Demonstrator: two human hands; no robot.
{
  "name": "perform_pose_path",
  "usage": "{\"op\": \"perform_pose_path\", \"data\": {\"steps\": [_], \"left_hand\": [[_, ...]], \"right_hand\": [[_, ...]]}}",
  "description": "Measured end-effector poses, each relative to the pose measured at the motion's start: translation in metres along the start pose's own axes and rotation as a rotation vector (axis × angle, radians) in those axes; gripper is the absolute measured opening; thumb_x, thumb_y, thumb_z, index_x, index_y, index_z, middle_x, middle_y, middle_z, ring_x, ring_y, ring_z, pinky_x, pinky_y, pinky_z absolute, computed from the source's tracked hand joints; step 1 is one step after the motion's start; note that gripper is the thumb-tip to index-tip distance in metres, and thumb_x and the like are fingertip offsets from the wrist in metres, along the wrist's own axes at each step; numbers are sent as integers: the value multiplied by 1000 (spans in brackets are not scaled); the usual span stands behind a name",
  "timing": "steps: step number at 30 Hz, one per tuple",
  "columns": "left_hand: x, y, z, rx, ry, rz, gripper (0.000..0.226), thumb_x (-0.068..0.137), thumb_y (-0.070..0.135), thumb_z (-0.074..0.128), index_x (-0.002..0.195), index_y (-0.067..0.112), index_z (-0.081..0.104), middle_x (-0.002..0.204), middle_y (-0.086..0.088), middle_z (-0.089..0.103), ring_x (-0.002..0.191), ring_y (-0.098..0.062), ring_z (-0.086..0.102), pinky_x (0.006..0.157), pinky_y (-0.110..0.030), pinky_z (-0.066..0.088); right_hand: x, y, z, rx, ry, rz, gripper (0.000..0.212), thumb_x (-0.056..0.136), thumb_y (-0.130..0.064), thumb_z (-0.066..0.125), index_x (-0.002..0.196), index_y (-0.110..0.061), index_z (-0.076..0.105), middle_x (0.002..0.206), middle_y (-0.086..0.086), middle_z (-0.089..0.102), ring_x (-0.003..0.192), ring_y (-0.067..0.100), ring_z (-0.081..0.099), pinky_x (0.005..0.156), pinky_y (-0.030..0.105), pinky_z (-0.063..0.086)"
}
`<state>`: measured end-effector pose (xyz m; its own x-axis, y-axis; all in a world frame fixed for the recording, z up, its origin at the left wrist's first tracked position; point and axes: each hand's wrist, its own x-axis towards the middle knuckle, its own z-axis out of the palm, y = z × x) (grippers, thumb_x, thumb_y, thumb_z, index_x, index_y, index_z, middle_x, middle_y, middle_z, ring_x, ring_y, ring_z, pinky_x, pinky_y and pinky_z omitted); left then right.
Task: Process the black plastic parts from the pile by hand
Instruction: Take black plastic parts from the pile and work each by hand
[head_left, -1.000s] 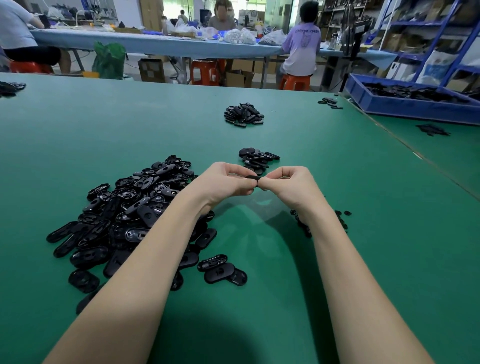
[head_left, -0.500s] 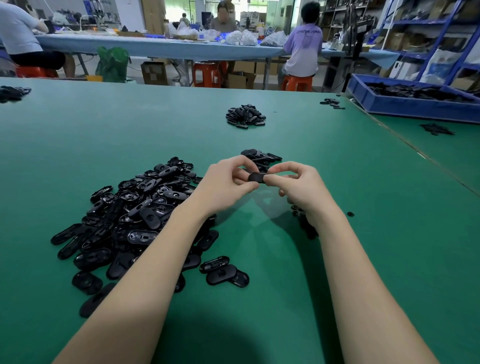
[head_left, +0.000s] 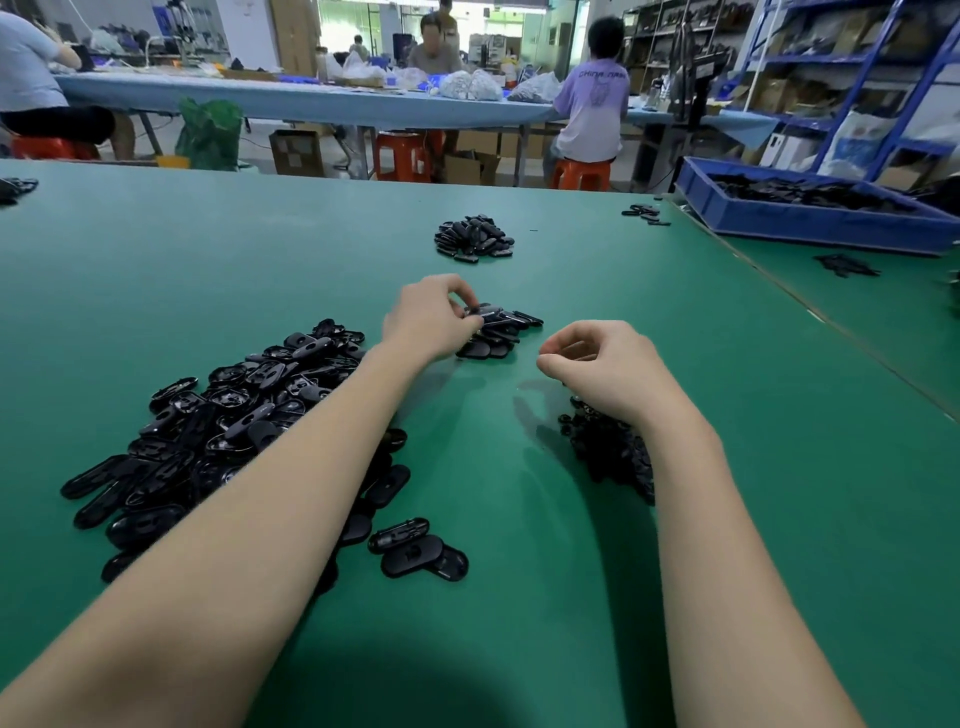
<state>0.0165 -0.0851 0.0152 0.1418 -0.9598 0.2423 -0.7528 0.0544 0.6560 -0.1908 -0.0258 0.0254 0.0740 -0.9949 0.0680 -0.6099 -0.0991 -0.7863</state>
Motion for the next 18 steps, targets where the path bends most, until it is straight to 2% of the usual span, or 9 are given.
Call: {"op": "perform_pose_path", "data": {"steps": [4,7,12,15,18], "left_hand": [[28,12,12,56,-40,-57,8,86,31,70,94,33,68,103,5,69,100,-20,66,87,-33,54],[33,10,18,101,-73,-78,3,87,31,68,89,33,67,107,5,70,102,-19,65,80,-29,49],[17,-3,10,56,-50,-21,9,88,34,67,96,32,68,99,7,70,95,-17,65,82,-31,53],[-7,-10,-6,-15,-21,42,7,88,33,66,94,30,70,94,11,71,83,-5,63,66,-22,48],[-35,-20,-19,-85,-30,77,7,88,34,69,91,30,74,91,15,71,74,13,58,63,-6,38]], "right_hand": [[2,4,8,-141,-44,-4,3,86,-30,72,89,-30,73,98,-9,72,86,4,65,62,15,44],[2,4,17,-175,-86,-2,4,87,-31,72,91,-30,72,100,-8,70,90,10,65,70,23,48],[3,-6,25,-149,-135,-55,3,87,-30,72,89,-30,73,84,-19,67,81,-2,62,63,12,43],[2,-12,26,-150,-165,-72,3,87,-30,71,89,-31,73,84,-19,68,79,-5,60,61,14,42],[1,-14,28,-156,-214,-77,3,87,-28,71,88,-31,73,87,-18,71,78,-6,61,60,15,42]]}}
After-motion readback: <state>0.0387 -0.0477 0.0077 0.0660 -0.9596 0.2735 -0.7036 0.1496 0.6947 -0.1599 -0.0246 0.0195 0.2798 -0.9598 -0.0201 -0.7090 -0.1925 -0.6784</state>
